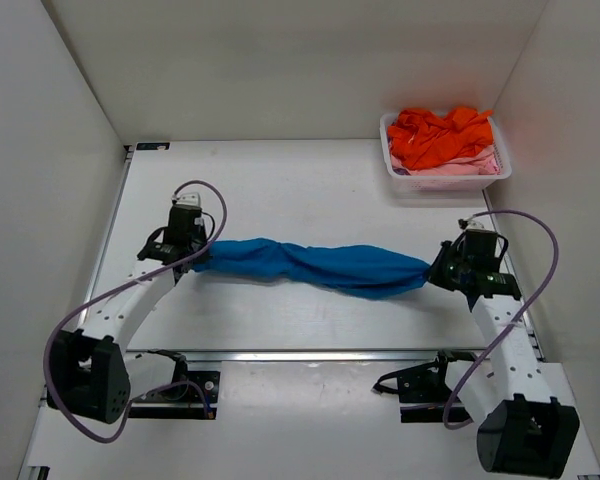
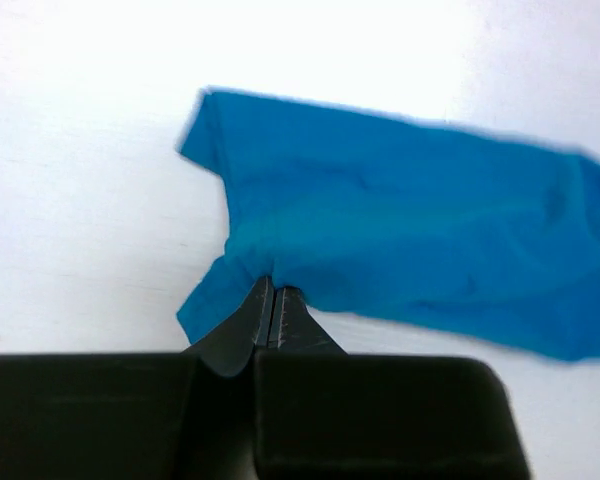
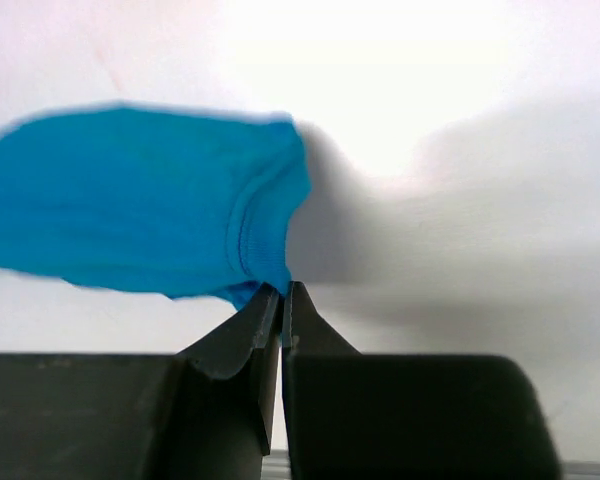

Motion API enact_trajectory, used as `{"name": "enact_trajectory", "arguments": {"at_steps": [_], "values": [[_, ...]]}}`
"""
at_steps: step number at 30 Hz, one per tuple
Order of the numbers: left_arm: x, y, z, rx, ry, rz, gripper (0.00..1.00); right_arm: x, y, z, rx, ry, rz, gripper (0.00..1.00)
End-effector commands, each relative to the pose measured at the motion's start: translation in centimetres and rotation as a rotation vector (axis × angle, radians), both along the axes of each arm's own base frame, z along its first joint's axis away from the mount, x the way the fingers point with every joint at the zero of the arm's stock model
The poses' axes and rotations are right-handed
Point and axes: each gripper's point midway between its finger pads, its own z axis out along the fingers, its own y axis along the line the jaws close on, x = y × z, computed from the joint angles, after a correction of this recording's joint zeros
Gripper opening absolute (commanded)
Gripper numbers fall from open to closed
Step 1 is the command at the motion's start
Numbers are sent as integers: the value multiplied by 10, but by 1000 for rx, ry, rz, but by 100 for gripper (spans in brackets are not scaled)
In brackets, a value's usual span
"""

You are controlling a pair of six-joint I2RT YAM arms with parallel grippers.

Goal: Fold and stack the t-shirts
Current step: Flatten out the tshirt

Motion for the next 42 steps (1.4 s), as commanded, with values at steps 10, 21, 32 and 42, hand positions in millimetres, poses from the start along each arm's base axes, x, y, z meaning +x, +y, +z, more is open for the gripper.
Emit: {"name": "enact_trajectory", "arguments": {"at_steps": [10, 21, 32, 42], "values": [[8, 50, 210, 44, -542, 166, 0, 20, -55, 175, -163, -537, -210, 0], [-35, 62, 294, 65, -708, 208, 0, -19, -60, 305, -284, -796, -262, 1], [-13, 49, 230, 66, -573, 154, 0, 34, -12, 241, -94, -599, 18, 0], [65, 10, 39, -16, -44, -2, 31, 133, -11, 124, -114, -259, 19, 35]]}}
